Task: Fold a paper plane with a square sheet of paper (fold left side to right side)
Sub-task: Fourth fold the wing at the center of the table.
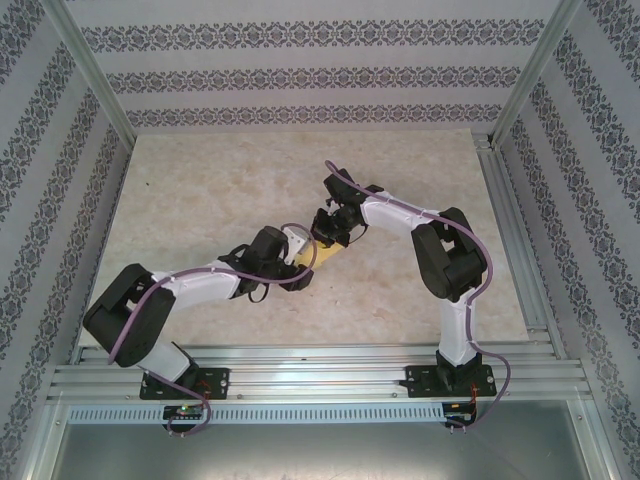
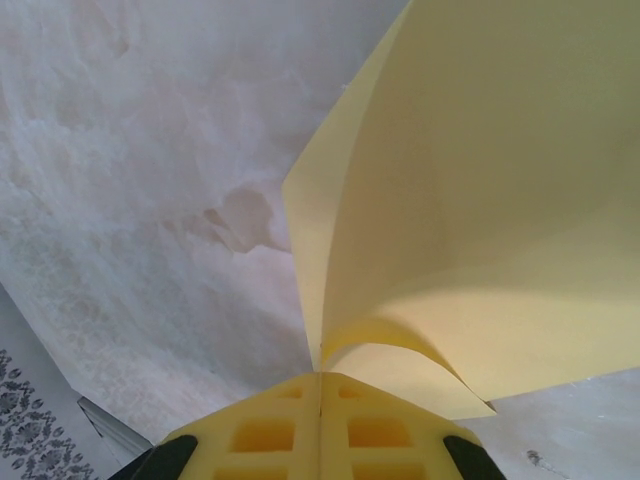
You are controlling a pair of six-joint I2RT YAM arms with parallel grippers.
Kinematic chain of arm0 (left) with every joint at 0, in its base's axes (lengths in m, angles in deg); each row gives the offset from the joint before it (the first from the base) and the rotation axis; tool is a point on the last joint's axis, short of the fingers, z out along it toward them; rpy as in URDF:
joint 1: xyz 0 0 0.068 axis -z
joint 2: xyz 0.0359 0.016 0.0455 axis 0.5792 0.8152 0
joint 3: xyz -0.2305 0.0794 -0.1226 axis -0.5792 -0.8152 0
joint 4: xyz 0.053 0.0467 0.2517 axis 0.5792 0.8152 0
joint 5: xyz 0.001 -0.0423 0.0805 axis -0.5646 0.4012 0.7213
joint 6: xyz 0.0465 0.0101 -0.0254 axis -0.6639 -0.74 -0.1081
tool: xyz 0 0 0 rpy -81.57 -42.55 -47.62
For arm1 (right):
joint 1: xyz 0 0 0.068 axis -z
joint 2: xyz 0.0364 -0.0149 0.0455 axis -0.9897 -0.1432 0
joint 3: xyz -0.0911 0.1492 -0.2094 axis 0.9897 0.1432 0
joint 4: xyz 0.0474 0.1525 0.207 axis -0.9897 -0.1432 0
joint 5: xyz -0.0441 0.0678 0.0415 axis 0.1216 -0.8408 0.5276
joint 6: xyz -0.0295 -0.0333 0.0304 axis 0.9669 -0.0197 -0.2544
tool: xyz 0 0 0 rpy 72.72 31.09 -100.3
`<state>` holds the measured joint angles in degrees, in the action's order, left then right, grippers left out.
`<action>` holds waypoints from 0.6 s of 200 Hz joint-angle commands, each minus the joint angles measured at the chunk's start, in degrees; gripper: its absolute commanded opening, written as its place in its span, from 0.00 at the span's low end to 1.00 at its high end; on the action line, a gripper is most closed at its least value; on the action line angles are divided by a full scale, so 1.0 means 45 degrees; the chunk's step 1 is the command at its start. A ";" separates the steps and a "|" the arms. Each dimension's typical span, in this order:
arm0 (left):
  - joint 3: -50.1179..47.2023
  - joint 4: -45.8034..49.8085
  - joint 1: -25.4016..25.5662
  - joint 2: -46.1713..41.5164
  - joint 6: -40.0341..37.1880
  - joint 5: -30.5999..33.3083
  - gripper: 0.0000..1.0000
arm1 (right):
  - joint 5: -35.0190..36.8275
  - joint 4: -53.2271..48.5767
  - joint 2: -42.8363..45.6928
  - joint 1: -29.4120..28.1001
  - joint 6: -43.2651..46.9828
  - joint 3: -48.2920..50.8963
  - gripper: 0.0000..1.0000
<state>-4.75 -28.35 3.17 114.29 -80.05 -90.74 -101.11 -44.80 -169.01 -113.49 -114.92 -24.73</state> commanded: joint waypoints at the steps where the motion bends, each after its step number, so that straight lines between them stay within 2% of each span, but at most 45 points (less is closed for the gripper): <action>1: -0.0228 -0.0579 -0.0538 -0.0873 0.0659 -0.0814 0.63 | 0.0003 -0.0131 -0.0169 0.0098 0.0667 -0.0541 0.00; 32: -0.0090 -0.0266 -0.0992 -0.0948 0.1112 -0.1267 0.61 | -0.0004 -0.0146 -0.0164 0.0097 0.0975 -0.0661 0.00; 52: 0.0016 -0.0197 -0.1237 -0.0509 0.1504 -0.1764 0.61 | -0.0139 -0.0092 -0.0258 0.0117 0.1077 -0.0701 0.00; 90: 0.0077 -0.0555 -0.1237 0.0611 0.1586 -0.1755 0.62 | -0.0183 -0.0133 -0.0379 0.0097 0.1038 -0.0777 0.00; 120: 0.0366 -0.0867 -0.1241 0.1440 0.1581 -0.1406 0.54 | -0.0260 -0.0174 -0.0359 0.0098 0.1072 -0.0808 0.00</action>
<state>-4.90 -29.25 -1.92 118.38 -73.78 -97.19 -101.35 -45.11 -169.49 -113.49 -111.64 -26.78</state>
